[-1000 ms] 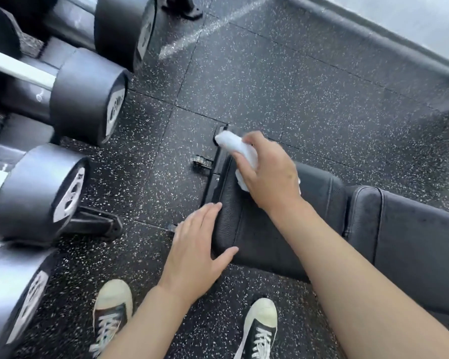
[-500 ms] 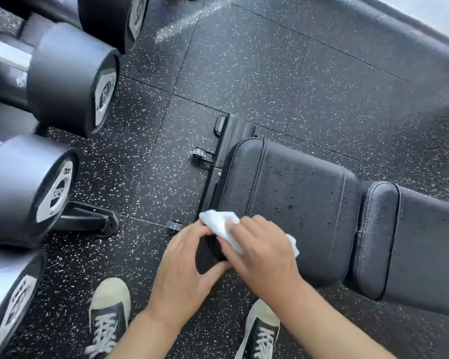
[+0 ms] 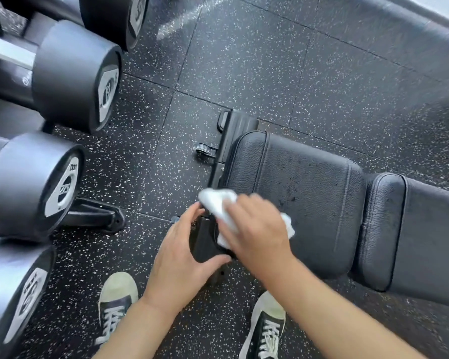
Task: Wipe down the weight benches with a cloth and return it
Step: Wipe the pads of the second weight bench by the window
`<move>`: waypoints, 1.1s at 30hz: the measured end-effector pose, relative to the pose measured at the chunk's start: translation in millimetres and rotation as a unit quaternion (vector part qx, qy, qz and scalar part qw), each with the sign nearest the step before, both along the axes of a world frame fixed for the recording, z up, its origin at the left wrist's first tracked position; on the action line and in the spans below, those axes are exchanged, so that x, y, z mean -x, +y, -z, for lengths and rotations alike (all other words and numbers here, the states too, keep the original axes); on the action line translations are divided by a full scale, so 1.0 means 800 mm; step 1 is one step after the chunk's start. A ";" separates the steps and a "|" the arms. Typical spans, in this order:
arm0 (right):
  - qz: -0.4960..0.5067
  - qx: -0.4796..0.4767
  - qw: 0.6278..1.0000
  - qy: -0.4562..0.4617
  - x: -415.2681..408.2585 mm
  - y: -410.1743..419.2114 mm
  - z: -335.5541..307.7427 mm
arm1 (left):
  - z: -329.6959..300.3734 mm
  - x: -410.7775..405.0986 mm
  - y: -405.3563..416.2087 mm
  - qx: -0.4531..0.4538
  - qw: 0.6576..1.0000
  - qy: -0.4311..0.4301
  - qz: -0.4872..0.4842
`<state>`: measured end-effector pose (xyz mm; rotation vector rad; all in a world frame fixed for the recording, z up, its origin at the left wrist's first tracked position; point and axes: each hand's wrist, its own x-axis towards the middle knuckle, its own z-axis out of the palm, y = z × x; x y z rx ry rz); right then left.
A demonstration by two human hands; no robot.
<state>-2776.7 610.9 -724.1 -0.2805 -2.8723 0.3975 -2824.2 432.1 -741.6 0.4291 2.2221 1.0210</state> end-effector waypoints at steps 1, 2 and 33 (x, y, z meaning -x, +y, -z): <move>-0.024 0.001 1.000 -0.015 -0.024 -0.012 0.001 | -0.001 0.001 -0.003 0.007 1.000 0.002 0.003; -0.045 -0.004 0.999 -0.024 -0.044 -0.020 0.002 | -0.001 0.002 -0.005 0.014 1.000 0.006 0.010; 0.335 0.071 0.940 0.010 0.005 0.162 0.003 | 0.000 0.029 0.162 0.021 0.985 0.169 -0.001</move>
